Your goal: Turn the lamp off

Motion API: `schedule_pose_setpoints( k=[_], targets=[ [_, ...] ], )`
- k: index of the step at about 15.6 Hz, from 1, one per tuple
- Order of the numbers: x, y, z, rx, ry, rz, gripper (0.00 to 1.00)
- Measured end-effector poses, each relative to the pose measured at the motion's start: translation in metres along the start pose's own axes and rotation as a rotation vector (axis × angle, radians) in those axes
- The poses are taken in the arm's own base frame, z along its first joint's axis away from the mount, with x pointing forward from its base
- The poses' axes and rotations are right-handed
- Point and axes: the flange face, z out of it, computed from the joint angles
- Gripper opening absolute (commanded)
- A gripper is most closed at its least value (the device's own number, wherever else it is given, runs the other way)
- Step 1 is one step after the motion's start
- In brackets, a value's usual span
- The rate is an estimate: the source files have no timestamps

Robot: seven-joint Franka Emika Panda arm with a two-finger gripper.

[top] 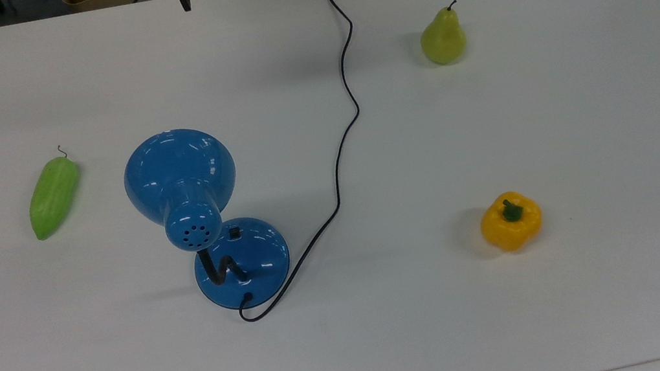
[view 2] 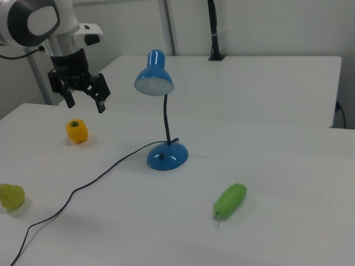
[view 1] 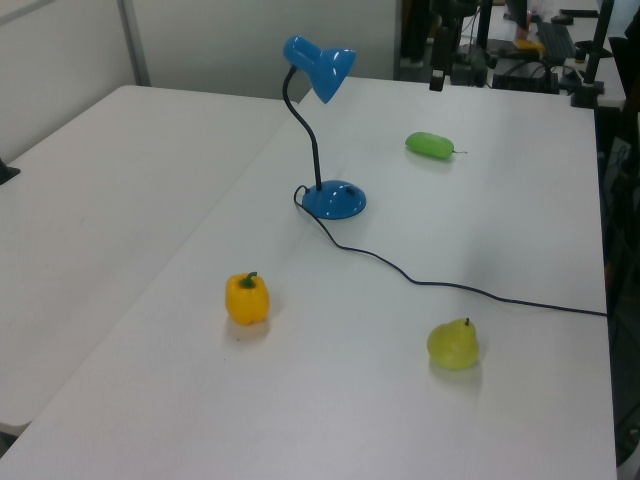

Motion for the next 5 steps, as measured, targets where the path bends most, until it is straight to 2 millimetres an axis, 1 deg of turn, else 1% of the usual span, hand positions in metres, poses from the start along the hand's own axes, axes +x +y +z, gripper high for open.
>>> schedule_pose_setpoints(
  k=[5],
  targets=[
    [0.0003,-0.0032,-0.0018,0.0,0.004,-0.007,1.0]
  ],
)
